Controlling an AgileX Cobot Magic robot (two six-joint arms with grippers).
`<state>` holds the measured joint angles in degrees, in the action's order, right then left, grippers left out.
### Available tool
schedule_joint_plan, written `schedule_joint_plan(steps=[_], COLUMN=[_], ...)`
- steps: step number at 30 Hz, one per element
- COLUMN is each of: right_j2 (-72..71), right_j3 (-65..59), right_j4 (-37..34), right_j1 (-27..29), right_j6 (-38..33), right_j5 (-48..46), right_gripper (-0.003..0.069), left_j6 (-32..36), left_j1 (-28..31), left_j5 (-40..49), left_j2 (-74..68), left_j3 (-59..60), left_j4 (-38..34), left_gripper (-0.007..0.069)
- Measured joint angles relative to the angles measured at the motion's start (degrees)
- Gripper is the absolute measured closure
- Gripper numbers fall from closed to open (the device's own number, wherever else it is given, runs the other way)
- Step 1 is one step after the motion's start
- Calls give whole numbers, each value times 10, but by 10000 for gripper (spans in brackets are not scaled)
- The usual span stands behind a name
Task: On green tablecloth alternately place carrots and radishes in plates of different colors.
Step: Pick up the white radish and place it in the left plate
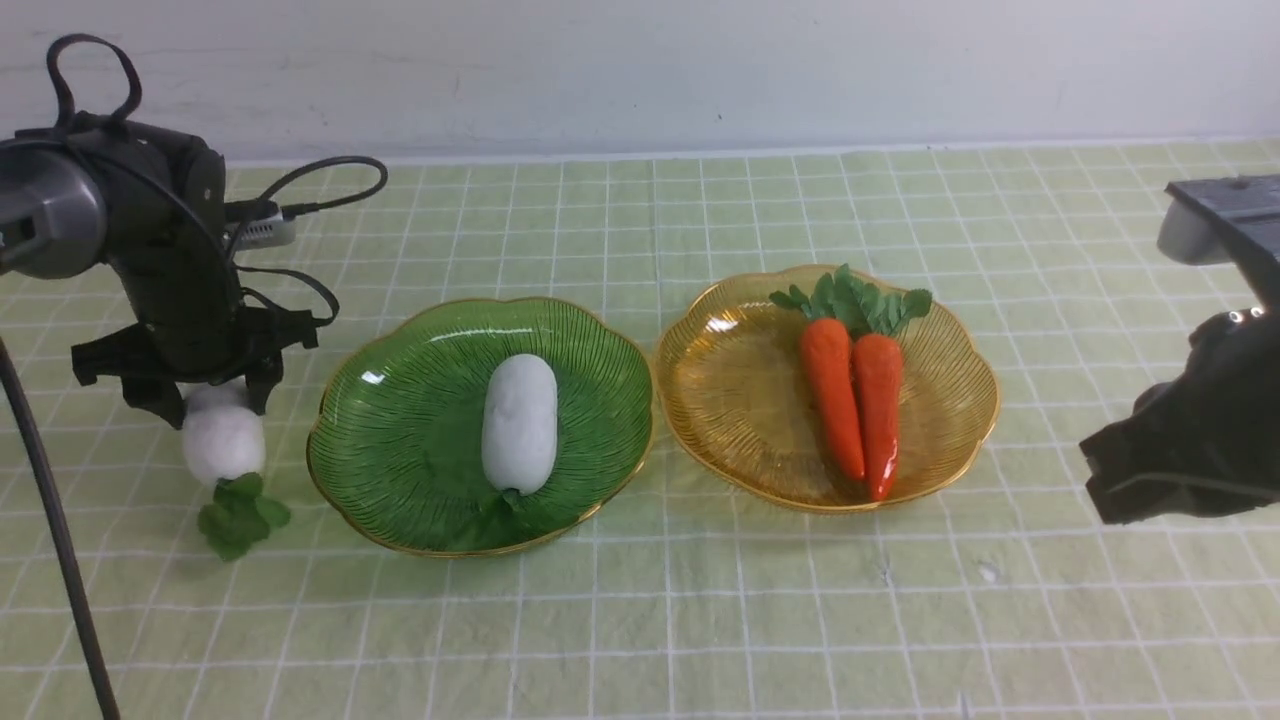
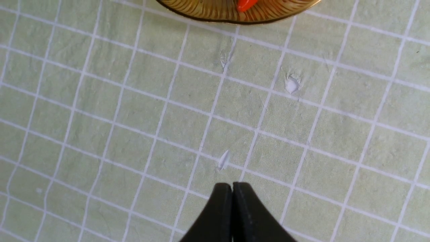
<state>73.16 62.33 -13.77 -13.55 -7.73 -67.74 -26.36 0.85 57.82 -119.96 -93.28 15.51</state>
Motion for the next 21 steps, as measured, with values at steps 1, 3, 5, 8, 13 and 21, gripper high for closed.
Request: schedule_joint_plan(steps=[1, 3, 5, 8, 13, 21], right_j2=[0, 0, 0, 0, 0, -75], right_j3=[0, 0, 0, 0, 0, 0], right_j4=[0, 0, 0, 0, 0, 0], right_j1=[0, 0, 0, 0, 0, 0], right_j6=[0, 0, 0, 0, 0, 0], right_j5=[1, 2, 6, 9, 17, -15], right_gripper=[671, 671, 671, 671, 671, 671], left_j6=[8, 29, 57, 94, 166, 180], left_j1=[0, -1, -4, -14, -59, -122], left_j5=[6, 29, 51, 66, 62, 12], left_j2=[2, 15, 40, 65, 75, 14], left_j3=[-3, -12, -22, -28, -31, -31], left_j4=[0, -2, -15, -39, -134, -165], left_gripper=[216, 216, 216, 216, 216, 216])
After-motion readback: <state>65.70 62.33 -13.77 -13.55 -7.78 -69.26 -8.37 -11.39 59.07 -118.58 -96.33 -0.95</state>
